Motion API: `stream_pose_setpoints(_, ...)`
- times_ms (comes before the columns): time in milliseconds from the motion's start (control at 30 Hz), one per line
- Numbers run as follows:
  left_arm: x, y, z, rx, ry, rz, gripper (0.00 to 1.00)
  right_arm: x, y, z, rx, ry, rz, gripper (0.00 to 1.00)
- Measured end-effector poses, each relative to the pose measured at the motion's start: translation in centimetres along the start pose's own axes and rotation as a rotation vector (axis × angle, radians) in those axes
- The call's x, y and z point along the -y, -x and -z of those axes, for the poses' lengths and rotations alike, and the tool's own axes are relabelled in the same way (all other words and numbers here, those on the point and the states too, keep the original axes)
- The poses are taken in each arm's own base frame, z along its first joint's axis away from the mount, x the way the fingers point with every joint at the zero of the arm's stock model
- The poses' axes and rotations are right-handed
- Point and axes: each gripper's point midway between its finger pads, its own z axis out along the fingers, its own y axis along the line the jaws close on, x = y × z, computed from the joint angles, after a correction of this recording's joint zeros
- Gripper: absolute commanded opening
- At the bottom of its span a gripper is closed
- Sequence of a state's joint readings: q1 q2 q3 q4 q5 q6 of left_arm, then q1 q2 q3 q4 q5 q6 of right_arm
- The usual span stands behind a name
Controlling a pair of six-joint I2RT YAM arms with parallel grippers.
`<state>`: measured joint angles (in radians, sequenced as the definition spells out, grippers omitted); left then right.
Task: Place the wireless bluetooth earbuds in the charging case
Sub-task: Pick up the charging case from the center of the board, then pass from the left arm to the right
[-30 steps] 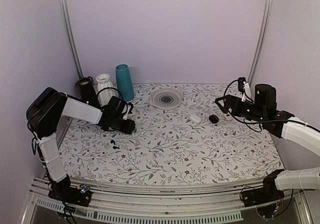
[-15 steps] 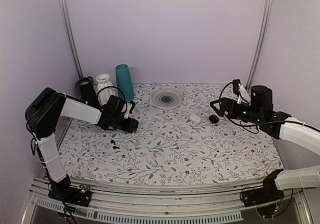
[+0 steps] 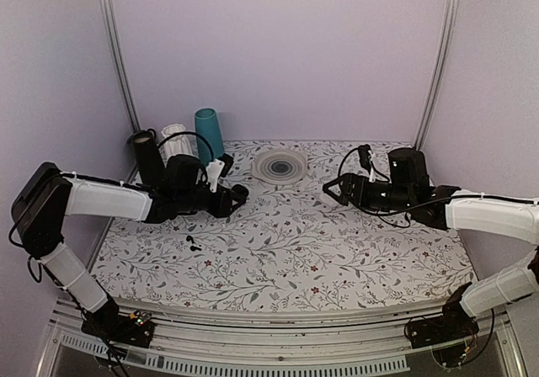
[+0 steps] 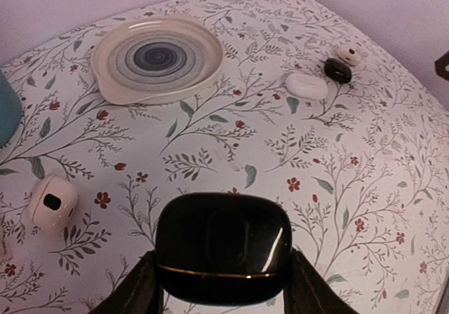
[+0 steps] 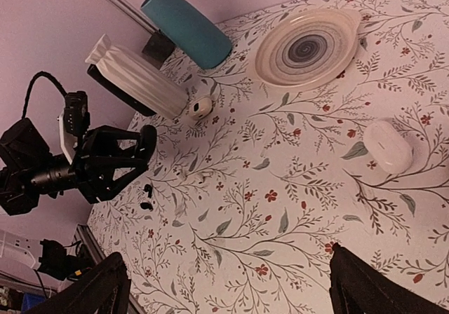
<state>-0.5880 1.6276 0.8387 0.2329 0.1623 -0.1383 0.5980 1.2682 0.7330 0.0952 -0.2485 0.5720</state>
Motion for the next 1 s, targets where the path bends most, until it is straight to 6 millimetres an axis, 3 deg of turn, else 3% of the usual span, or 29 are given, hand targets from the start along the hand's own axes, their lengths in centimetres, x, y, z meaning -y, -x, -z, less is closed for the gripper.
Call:
stream_pose_setpoints(200, 5.1, 1.1, 1.3, 0.073, -0.137, -0.079, 0.34, -4.2, -0.3, -2.3, -0.033, 0.101, 0.003, 0.96)
stream_pose_setpoints(433, 9.4, 3.3, 3.0, 0.167, -0.240, -0.159, 0.33, -7.2, -1.2, -4.6, -0.081, 0.169, -0.011, 0.89)
stream_pose_setpoints(800, 13.6, 3.9, 4.0, 0.206, -0.309, -0.270, 0.33, -12.1, -1.5, -6.5, -0.112, 0.265, -0.011, 0.70)
stream_pose_setpoints(1000, 14.3, 4.6, 4.2, 0.228, -0.305, -0.304, 0.33, -12.4, -2.5, -7.0, -0.142, 0.272, -0.021, 0.58)
